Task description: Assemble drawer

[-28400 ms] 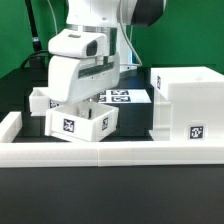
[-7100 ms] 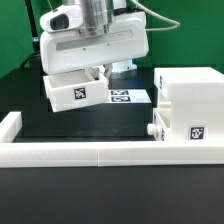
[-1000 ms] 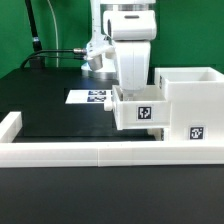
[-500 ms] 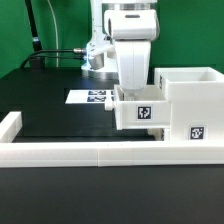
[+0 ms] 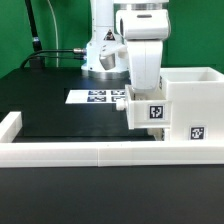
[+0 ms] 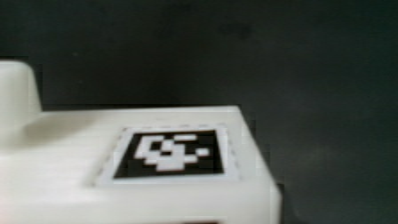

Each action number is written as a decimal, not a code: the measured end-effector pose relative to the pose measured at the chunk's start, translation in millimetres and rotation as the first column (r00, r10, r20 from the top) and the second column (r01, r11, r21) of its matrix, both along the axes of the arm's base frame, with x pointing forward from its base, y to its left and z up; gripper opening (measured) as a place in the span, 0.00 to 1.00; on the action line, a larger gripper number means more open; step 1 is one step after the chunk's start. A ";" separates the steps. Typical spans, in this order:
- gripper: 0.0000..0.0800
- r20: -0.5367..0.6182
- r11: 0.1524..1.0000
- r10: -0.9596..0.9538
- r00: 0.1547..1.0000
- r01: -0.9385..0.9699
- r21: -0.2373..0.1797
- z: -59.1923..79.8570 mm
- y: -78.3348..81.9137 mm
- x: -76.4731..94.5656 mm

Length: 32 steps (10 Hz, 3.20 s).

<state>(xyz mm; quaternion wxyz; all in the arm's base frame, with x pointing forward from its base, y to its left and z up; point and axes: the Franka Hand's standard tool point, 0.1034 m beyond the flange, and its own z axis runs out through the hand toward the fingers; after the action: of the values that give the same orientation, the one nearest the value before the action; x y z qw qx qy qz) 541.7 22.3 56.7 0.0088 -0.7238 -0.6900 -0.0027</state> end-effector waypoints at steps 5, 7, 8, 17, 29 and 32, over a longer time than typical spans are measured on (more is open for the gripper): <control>0.57 0.003 1.000 -0.001 1.000 0.001 -0.006 8.8 -1.9 0.7; 0.72 0.000 1.000 0.001 1.000 -0.001 -0.015 21.1 -3.2 1.6; 0.80 -0.004 1.000 0.000 1.000 0.000 -0.022 29.7 -5.2 1.8; 0.81 -0.021 0.998 0.066 0.998 -0.066 -0.020 45.9 -72.3 -5.8; 0.81 -0.071 0.988 -0.084 0.994 0.092 0.128 7.7 -14.6 9.8; 0.81 -0.069 0.984 -0.110 0.992 0.118 0.131 6.1 4.4 9.1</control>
Offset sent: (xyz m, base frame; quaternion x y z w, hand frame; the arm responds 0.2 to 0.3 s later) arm -0.0106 -0.0010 0.0112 0.0071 -0.0023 0.0075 0.9999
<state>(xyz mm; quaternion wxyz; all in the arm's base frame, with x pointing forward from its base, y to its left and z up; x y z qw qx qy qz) 550.8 26.7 62.8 0.0784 -0.7595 -0.6452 -0.0275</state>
